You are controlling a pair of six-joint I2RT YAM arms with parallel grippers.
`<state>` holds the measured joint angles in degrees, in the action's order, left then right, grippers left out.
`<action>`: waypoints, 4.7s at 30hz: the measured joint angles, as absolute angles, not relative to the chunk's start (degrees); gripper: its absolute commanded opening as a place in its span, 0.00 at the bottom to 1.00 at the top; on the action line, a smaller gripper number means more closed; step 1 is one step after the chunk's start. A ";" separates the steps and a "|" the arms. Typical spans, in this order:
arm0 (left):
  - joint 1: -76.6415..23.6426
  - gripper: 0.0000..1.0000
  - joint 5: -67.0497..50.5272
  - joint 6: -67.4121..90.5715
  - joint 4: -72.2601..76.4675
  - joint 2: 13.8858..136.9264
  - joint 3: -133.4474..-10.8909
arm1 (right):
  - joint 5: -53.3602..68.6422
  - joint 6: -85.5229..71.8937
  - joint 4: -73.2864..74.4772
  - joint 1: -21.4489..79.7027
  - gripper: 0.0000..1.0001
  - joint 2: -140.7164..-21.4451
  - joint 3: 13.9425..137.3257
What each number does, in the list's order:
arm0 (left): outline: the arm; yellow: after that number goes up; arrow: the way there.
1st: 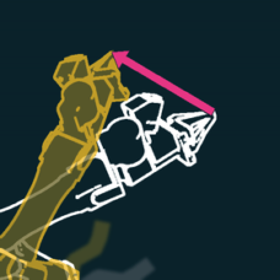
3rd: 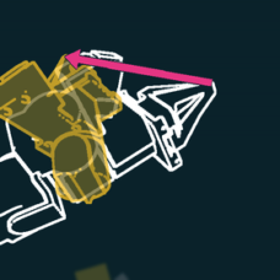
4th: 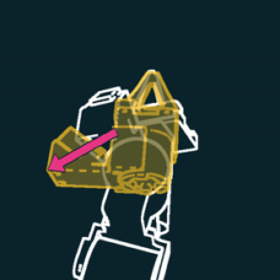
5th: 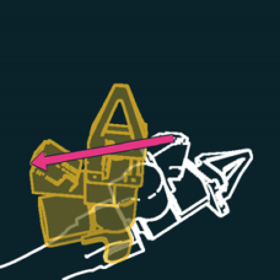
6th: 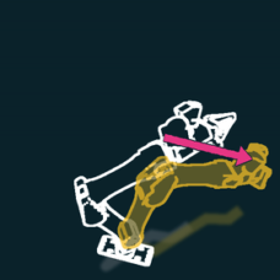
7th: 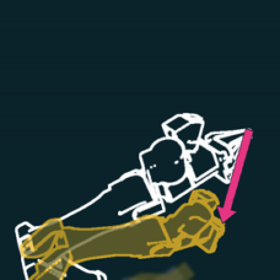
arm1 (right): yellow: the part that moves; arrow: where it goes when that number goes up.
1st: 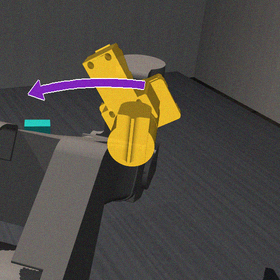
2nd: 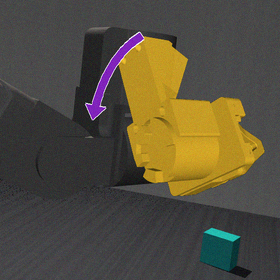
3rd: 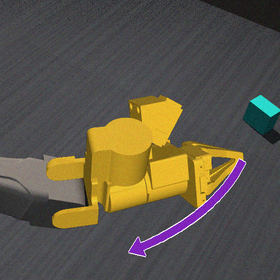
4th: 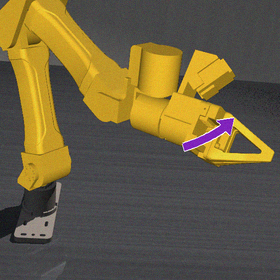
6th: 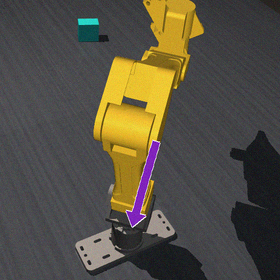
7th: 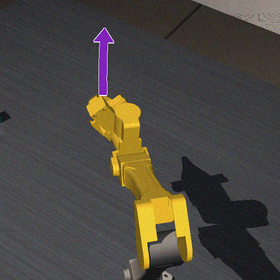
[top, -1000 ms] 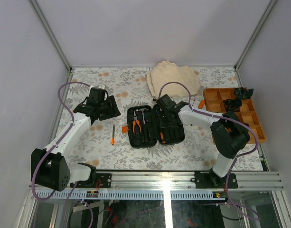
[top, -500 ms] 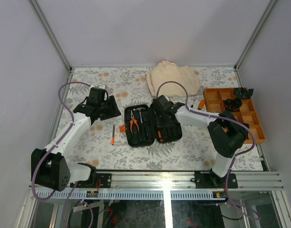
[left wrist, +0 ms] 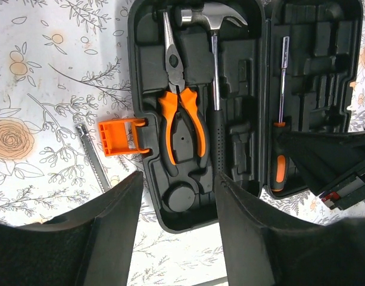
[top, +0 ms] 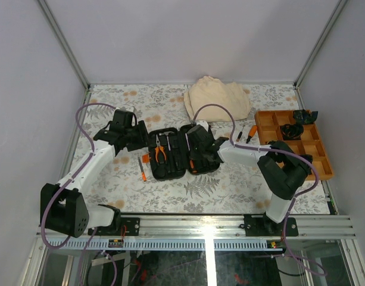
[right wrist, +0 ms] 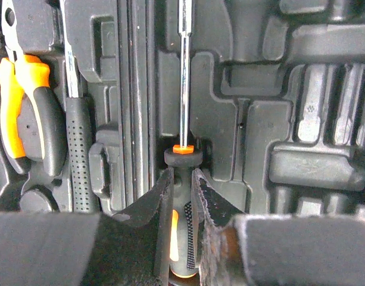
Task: Sort the tools into containers
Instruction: Place the screwdriver in the storage box.
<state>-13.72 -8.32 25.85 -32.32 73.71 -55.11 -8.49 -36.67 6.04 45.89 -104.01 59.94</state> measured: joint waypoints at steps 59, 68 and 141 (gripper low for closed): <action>-34.46 0.49 2.85 35.22 -26.35 93.32 -57.30 | -7.07 -38.81 24.75 37.95 0.47 -65.95 32.47; -34.44 0.49 4.89 35.07 -26.24 100.57 -64.01 | 4.29 -38.44 19.66 37.52 0.47 -65.73 28.51; -61.19 0.15 11.18 40.86 -26.59 95.29 -58.70 | -6.37 -42.00 7.42 37.50 0.45 -57.41 27.92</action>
